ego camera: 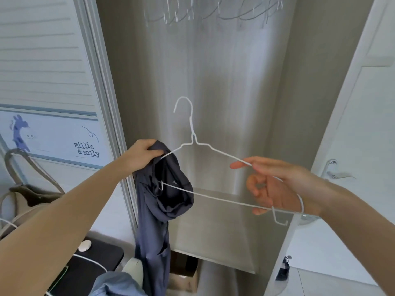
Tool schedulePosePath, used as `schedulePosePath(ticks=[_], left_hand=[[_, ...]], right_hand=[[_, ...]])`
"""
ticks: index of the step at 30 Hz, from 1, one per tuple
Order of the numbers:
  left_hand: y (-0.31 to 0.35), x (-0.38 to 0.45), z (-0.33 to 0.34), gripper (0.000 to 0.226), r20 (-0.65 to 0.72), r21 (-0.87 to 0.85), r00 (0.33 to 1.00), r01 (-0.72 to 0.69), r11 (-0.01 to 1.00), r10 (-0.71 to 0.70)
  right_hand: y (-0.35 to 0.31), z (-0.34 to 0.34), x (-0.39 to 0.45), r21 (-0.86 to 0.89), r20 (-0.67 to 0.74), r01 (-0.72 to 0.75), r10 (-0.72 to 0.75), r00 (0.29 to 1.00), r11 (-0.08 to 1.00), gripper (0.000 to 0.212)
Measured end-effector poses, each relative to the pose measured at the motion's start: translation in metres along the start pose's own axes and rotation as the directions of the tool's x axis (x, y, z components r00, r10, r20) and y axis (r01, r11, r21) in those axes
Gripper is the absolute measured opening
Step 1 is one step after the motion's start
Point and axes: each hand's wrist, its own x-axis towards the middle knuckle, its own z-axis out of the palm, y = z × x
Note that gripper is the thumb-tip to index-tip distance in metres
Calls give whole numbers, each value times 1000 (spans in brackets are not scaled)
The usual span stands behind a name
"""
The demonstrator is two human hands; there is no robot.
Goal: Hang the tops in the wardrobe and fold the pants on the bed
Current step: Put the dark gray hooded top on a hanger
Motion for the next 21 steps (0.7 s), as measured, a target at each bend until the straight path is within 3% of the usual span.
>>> schedulePosePath(ticks=[5, 8, 10, 11, 14, 16, 17, 18, 19, 21], left_hand=[[40, -22, 5, 23, 101, -81, 991, -80, 994, 88], [61, -35, 4, 20, 267, -92, 959, -67, 994, 89], [65, -43, -5, 34, 355, 78, 923, -190, 979, 151], [66, -47, -9, 29, 358, 209, 910, -298, 931, 211], [66, -52, -14, 8, 259, 516, 870, -492, 701, 420], [69, -55, -13, 15, 226, 518, 872, -486, 704, 435], [71, -56, -12, 14, 233, 436, 876, -482, 760, 422], [72, -56, -10, 11, 238, 335, 880, -472, 816, 411], [73, -57, -8, 8, 216, 255, 886, -457, 852, 410], [72, -59, -2, 15, 108, 158, 906, -422, 893, 409]], right_hand=[[26, 18, 22, -5, -20, 52, -52, 998, 999, 36], [38, 23, 27, -71, -72, 134, -139, 988, 988, 33], [41, 19, 25, -51, -61, 221, -224, 973, 974, 35], [42, 14, 23, -29, -53, 258, -260, 964, 966, 36], [41, 1, 16, -12, -35, 306, -306, 951, 952, 50], [38, -2, 12, -74, -39, 286, -289, 956, 955, 52], [35, -2, 12, -173, -73, 279, -295, 953, 945, 45], [31, -2, 12, -354, -131, 275, -339, 932, 894, 36], [26, -2, 14, -593, -210, 234, -429, 879, 770, 27], [22, -3, 17, -915, -336, -46, -692, 639, 402, 23]])
